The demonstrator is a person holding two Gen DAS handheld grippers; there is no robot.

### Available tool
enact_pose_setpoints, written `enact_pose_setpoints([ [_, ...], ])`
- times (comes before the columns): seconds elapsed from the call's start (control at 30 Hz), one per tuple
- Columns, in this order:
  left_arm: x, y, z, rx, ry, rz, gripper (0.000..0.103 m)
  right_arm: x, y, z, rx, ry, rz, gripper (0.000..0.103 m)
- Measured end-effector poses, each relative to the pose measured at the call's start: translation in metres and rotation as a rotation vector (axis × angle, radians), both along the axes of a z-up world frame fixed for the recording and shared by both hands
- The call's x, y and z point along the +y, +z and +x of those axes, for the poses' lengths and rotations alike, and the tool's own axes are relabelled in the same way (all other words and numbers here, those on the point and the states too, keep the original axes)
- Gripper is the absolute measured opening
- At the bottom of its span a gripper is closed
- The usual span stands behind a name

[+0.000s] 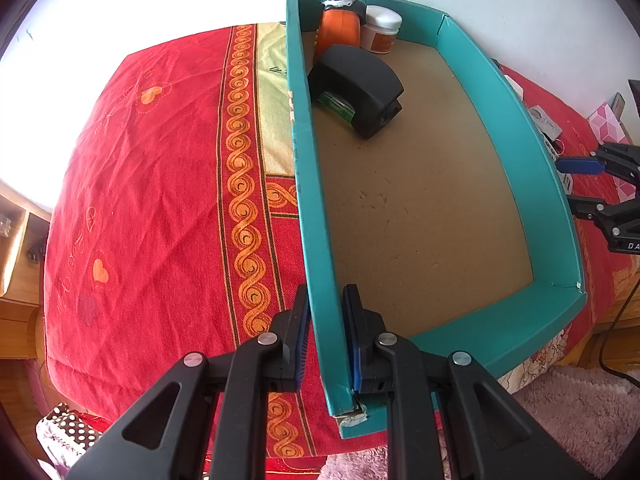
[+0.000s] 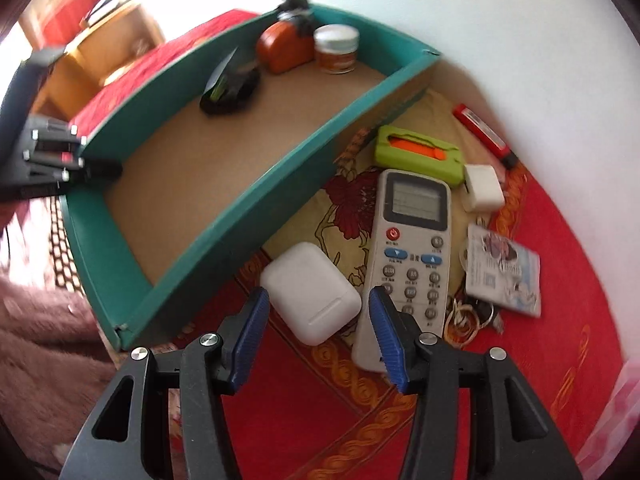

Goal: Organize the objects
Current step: 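Grasp the white earbud case with the right tool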

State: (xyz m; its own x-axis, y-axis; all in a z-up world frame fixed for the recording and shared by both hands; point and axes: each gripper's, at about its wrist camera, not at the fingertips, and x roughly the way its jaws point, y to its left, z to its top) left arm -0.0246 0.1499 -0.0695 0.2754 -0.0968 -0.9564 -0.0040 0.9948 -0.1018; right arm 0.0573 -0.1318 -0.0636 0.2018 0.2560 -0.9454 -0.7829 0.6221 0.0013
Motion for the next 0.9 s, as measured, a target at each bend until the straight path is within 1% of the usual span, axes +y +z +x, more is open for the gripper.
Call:
enact_pose_setpoints([
  [0.1,-0.001,0.000,0.000,-0.001,-0.001,0.000,0.015,0.010,-0.005,0.000,-0.003,0.046,-0.016,0.053],
  [0.33,-0.002,0.000,0.000,-0.002,0.001,-0.002,0.015,0.023,-0.018,0.001,-0.005,0.058,-0.043,0.053],
  [0.37,-0.001,0.000,0.000,-0.002,0.001,-0.001,0.015,0.023,-0.020,0.002,0.001,0.042,-0.044,0.053],
  [0.43,-0.001,0.000,0.000,-0.002,0.001,-0.001,0.015,0.018,-0.024,0.003,0.029,-0.014,-0.029,0.049],
  [0.5,-0.001,0.001,0.000,-0.003,0.001,-0.003,0.015,0.007,-0.024,0.001,0.055,-0.071,0.015,0.047],
  [0.6,0.000,0.001,0.000,-0.006,0.002,-0.005,0.015,-0.006,-0.025,-0.001,0.093,-0.151,0.058,0.047],
  [0.73,0.001,0.001,-0.003,-0.007,0.002,-0.008,0.016,-0.022,-0.024,-0.001,0.112,-0.236,0.102,0.047],
  [0.9,0.002,0.001,-0.003,-0.007,-0.002,-0.008,0.016,-0.023,-0.024,0.003,0.118,-0.317,0.130,0.047],
])
